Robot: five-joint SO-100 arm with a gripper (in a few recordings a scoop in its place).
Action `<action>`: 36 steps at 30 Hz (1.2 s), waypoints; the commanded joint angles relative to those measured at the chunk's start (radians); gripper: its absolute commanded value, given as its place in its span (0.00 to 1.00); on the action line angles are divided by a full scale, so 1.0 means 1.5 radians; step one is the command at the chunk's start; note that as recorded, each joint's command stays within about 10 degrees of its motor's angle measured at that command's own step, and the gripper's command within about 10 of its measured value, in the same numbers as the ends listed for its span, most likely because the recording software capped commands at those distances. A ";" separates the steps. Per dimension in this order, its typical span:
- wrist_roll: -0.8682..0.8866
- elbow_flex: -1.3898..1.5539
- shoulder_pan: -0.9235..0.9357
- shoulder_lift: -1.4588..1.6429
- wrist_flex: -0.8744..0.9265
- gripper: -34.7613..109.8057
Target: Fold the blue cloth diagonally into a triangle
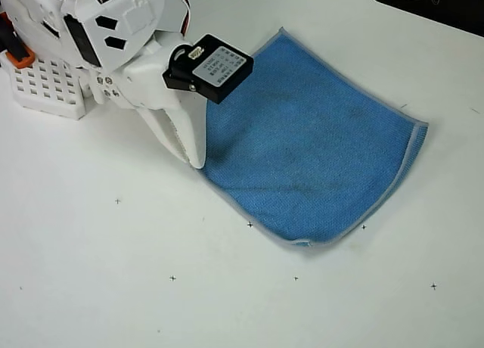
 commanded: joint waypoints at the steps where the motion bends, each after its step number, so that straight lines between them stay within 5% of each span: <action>1: -0.020 -0.061 -0.022 0.082 -0.014 0.31; 9: -0.020 -0.061 -0.022 0.082 -0.014 0.41; 27: 0.029 -0.133 -0.050 0.081 -0.013 0.41; 36: 0.095 -0.277 0.030 -0.207 -0.105 0.41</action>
